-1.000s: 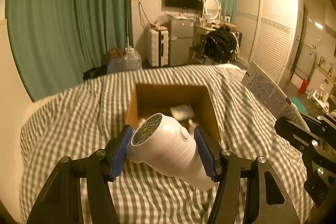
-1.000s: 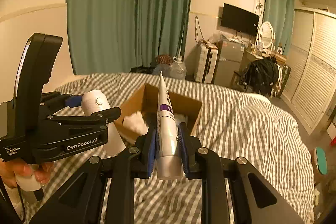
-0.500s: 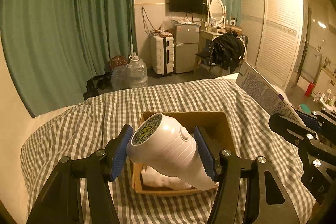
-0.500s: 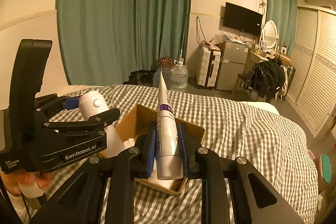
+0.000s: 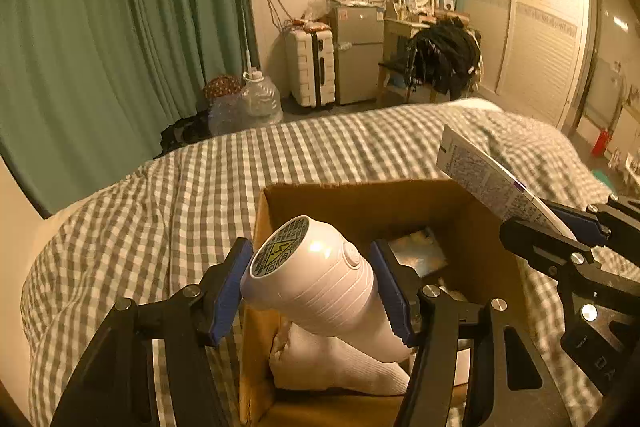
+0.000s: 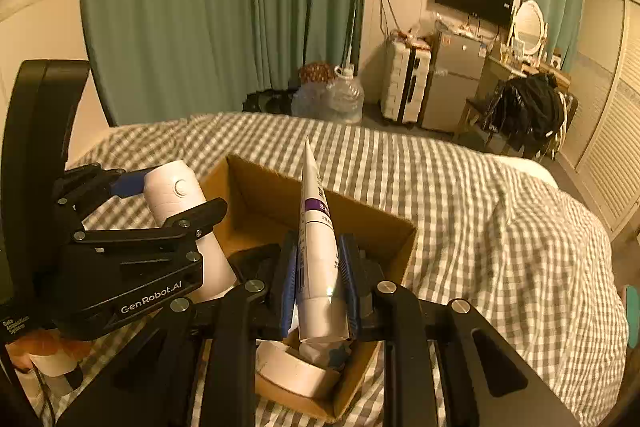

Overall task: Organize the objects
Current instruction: 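Carry the bottle and tube over the box and lower them inside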

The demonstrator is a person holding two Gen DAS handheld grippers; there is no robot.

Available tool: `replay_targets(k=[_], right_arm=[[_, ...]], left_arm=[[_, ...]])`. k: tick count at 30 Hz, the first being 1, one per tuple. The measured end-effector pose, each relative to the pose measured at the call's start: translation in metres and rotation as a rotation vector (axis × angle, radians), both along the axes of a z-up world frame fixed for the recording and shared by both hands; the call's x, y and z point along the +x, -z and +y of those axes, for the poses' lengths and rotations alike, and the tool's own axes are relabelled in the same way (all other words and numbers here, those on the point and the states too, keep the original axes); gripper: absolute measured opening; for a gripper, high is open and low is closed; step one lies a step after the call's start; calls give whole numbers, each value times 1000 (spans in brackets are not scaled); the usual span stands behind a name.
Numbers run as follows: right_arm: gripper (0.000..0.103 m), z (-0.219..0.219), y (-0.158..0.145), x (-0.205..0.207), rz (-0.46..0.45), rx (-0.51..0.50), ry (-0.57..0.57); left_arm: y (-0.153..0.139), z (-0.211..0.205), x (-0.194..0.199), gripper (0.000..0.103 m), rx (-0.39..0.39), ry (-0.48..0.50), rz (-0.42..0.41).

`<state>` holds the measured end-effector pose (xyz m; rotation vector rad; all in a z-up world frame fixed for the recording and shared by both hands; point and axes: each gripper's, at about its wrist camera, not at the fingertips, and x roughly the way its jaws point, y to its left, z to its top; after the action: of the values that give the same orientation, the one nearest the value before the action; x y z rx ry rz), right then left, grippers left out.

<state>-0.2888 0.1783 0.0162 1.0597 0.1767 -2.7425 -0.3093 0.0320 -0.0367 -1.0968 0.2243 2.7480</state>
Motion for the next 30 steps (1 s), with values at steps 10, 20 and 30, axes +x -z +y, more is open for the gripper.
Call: replay_targets(k=[10, 20, 30], right_arm=[[20, 2, 48, -22, -99, 11, -5], [20, 15, 63, -34, -151, -30, 29], [59, 20, 54, -31, -127, -61, 68]], left_arm=[[38, 10, -11, 62, -21, 49, -58], [55, 15, -16, 62, -40, 61, -93], [48, 16, -12, 80, -28, 78, -70]])
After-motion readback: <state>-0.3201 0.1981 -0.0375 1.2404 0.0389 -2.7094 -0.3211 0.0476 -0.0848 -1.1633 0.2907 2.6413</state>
